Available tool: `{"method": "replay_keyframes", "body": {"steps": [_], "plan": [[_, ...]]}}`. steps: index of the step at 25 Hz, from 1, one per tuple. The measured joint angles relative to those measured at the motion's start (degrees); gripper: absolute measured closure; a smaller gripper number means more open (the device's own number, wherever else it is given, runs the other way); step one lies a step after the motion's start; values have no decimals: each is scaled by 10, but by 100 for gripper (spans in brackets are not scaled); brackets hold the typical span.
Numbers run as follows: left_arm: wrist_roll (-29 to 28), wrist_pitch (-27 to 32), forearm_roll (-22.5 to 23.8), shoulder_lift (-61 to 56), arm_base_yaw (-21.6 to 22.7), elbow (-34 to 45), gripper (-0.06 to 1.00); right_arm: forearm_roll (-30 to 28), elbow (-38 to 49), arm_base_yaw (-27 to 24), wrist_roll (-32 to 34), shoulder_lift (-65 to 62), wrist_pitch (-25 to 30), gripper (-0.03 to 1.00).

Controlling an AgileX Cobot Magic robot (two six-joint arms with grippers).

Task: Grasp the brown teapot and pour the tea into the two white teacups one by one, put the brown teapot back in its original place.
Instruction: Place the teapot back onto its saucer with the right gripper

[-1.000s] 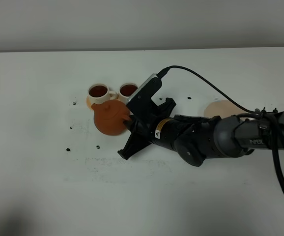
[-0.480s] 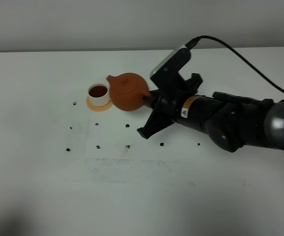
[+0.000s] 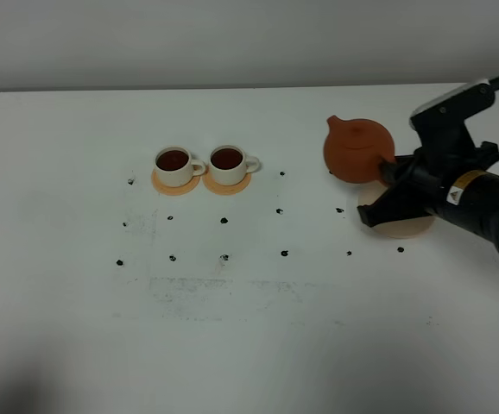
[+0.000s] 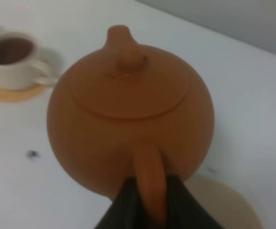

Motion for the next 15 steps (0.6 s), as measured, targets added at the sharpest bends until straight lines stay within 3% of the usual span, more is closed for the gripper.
{"method": "replay_keyframes", "body": {"steps": [6,15], "plan": [[0,0,0,0,0,0,73,-1,45,-40,28,-5,-29,88],[0,0,0,0,0,0,73,1,65,-48,29,6,-54,88]]}}
